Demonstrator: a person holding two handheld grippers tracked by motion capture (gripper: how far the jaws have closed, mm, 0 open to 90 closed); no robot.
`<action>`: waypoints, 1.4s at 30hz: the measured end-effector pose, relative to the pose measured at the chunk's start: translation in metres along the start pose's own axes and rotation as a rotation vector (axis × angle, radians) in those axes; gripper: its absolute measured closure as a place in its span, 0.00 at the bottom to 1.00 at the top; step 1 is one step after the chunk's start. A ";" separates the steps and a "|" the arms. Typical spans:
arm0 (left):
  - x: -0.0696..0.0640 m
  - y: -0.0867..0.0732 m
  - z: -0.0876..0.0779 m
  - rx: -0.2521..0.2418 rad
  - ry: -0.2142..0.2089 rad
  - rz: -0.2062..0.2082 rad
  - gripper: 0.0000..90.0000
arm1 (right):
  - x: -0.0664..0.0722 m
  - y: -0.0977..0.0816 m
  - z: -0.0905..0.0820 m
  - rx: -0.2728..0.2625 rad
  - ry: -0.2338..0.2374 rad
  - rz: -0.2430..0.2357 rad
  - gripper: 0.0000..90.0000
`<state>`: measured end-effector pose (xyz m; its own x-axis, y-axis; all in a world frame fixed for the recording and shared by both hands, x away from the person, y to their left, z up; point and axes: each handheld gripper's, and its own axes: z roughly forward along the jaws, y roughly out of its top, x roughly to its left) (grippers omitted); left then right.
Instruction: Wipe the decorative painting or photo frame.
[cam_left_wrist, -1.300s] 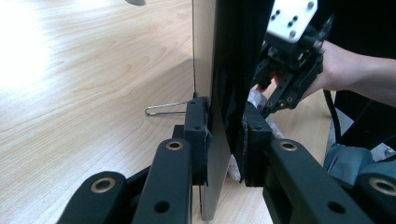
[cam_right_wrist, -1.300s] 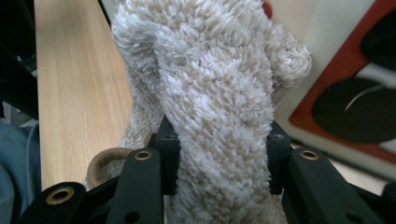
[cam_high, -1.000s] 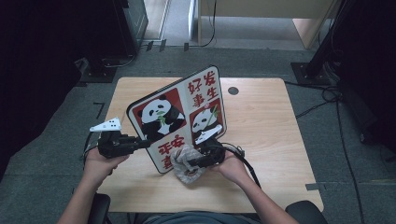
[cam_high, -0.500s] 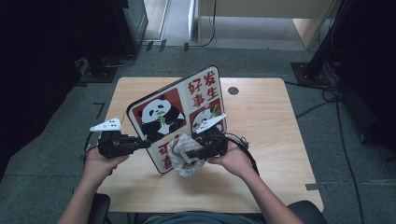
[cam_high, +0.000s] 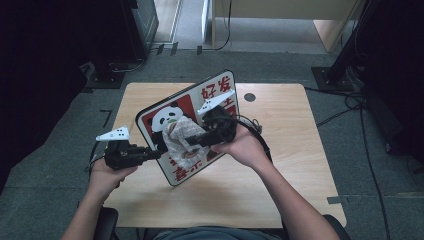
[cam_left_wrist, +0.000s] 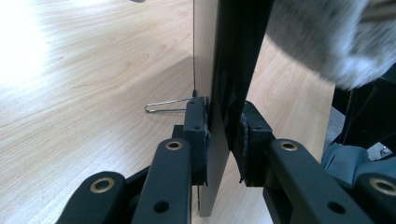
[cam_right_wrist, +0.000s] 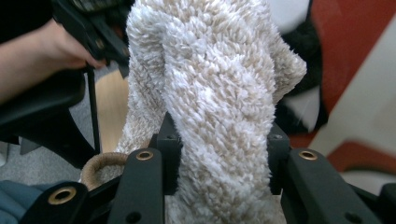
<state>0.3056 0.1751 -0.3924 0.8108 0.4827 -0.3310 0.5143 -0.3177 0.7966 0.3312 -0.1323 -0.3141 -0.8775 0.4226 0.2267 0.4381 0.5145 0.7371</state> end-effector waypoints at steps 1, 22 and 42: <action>0.000 0.000 0.000 0.000 0.001 0.002 0.86 | 0.004 0.011 -0.003 -0.006 0.000 -0.014 0.69; 0.002 -0.001 0.000 0.000 -0.010 -0.009 0.86 | 0.023 0.067 -0.003 -0.004 -0.028 -0.081 0.69; 0.001 0.000 -0.001 -0.003 -0.004 -0.002 0.86 | 0.020 0.037 0.020 0.051 0.013 -0.068 0.69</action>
<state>0.3058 0.1768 -0.3924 0.8110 0.4803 -0.3341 0.5149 -0.3148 0.7974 0.3338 -0.0903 -0.2948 -0.9079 0.3757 0.1859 0.3865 0.5788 0.7180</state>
